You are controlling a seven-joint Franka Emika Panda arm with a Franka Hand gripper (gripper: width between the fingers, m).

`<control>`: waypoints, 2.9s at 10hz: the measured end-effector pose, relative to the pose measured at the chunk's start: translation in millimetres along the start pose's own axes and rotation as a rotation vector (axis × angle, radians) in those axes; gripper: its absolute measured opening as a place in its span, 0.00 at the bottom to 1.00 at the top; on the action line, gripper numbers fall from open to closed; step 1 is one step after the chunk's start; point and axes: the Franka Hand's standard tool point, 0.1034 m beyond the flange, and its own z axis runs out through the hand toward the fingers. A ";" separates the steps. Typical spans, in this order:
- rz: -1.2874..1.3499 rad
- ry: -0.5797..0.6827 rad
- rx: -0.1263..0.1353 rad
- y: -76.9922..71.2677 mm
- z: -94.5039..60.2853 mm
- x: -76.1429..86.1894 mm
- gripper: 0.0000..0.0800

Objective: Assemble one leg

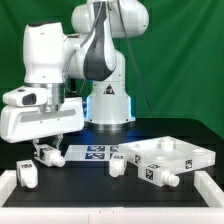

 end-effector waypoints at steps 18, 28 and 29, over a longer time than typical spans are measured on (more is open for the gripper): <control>0.543 0.045 0.022 -65.2 -35.3 152.3 0.81; 0.527 0.032 0.019 -71.6 -3.6 145.2 0.55; 0.527 0.033 0.019 -71.4 -3.8 145.3 0.35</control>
Offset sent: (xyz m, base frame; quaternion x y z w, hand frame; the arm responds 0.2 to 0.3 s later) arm 0.0000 0.0000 0.0000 0.0000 0.0000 0.0000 1.0000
